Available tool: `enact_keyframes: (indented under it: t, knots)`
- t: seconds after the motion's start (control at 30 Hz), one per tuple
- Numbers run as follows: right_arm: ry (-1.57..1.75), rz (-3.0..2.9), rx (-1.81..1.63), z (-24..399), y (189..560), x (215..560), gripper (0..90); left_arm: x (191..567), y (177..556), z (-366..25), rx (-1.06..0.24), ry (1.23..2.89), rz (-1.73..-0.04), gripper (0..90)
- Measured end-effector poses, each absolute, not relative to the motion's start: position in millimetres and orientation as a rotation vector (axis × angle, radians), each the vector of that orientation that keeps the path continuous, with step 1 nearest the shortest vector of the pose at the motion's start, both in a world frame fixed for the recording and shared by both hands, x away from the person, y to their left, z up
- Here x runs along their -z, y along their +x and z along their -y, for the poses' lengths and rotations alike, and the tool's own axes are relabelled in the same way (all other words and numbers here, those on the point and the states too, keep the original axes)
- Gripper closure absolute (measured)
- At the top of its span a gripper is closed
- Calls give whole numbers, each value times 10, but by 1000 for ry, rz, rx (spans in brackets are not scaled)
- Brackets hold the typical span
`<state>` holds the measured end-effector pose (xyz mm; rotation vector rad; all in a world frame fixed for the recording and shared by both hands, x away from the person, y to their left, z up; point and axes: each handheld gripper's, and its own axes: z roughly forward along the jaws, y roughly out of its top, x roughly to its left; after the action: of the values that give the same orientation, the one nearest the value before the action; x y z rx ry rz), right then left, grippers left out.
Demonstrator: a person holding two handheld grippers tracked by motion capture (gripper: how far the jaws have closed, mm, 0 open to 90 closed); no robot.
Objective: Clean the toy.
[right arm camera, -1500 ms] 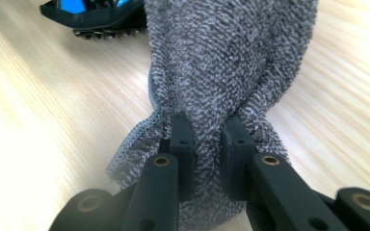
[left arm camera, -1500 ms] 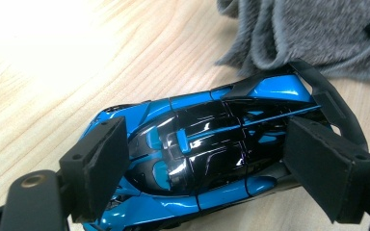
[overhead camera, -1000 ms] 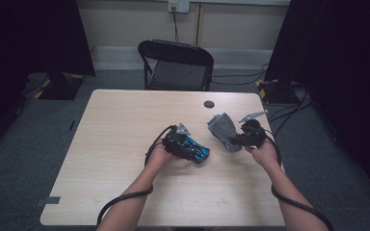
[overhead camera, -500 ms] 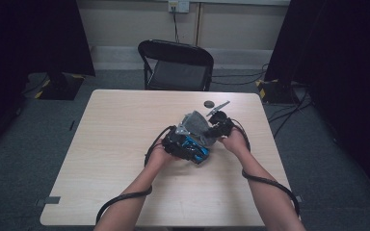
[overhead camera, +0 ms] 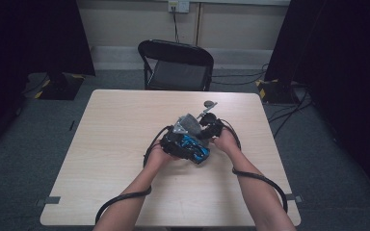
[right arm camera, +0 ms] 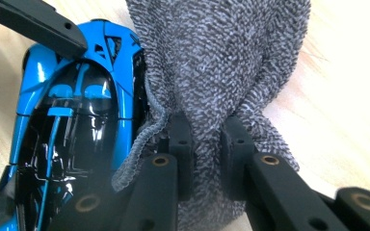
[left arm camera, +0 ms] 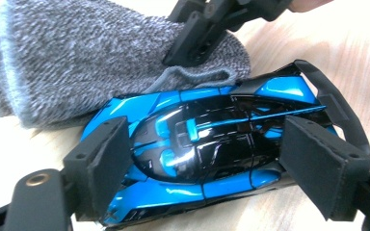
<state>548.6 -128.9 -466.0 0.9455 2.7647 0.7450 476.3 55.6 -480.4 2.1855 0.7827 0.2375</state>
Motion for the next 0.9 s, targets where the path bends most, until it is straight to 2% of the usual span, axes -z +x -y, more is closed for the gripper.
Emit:
enact_keyframes:
  t: [0.33,0.6,0.9]
  knots:
    - [961,-2739,-756,1299,5452,4678,783,4776,4778,-544,-230,2208,-795,216]
    - [952,-2742,-753,1299,5458,4691,784,4782,4808,-500,-222,2222,-772,163]
    - [948,-2758,-750,1361,5448,4681,783,4775,4824,-502,-217,2234,-767,158]
